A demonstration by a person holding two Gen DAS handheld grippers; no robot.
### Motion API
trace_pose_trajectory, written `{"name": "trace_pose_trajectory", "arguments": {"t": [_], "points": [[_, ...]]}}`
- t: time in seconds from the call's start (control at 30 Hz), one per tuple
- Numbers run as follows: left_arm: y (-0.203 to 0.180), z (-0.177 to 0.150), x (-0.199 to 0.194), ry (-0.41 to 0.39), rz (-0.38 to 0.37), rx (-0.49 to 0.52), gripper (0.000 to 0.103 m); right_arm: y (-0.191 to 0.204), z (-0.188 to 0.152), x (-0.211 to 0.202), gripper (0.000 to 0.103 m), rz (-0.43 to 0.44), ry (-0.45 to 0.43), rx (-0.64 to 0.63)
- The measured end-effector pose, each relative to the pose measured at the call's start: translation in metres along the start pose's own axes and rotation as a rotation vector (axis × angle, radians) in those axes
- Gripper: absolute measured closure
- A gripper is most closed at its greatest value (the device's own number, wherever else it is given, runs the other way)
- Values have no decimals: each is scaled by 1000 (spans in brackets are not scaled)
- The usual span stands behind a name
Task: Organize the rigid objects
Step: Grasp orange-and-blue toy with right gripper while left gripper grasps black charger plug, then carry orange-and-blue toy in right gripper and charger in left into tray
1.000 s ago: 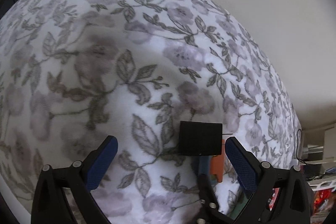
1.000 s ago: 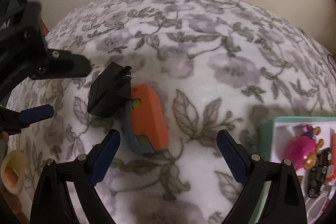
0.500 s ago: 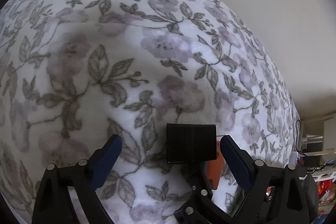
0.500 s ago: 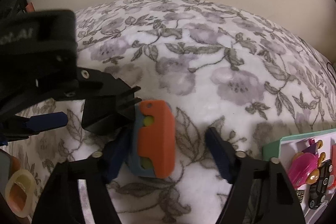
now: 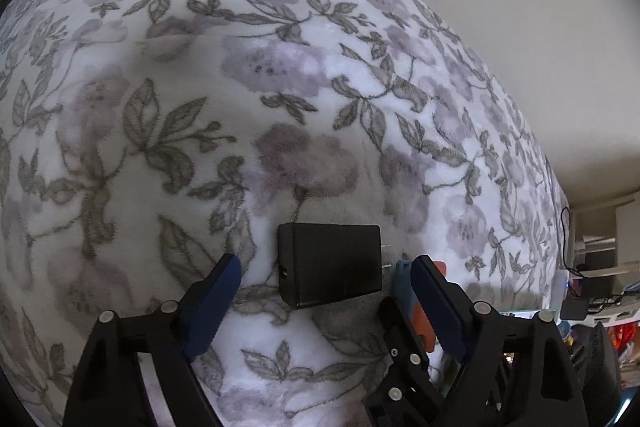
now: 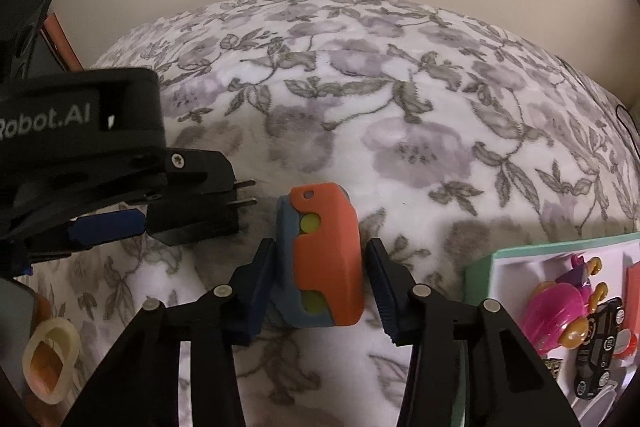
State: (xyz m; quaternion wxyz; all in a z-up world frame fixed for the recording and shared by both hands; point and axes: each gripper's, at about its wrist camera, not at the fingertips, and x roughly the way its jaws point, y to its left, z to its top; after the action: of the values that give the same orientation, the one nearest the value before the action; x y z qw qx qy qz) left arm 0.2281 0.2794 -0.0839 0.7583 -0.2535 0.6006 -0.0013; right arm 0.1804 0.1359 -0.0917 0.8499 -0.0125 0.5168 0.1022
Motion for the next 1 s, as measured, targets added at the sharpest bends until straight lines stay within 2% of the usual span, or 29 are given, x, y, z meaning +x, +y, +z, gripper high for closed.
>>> {"name": "trace_pose_trajectory", "arguments": {"t": [0.3,0.43,0.73,1.0], "points": [[-8,-4,10,19,23,36,26,-18,-2,-2,58,-11,21,18],[-8,-5,9,7,61,55,43,-20,-2,-3,58,-15,24,16],[-4,-8,-3,-14,49,48,46,-23,-4,-11,59,0,32,37],[-8,-17,-25,-40,18,34,46,-32,-4,-40,59,45,10,70]]}}
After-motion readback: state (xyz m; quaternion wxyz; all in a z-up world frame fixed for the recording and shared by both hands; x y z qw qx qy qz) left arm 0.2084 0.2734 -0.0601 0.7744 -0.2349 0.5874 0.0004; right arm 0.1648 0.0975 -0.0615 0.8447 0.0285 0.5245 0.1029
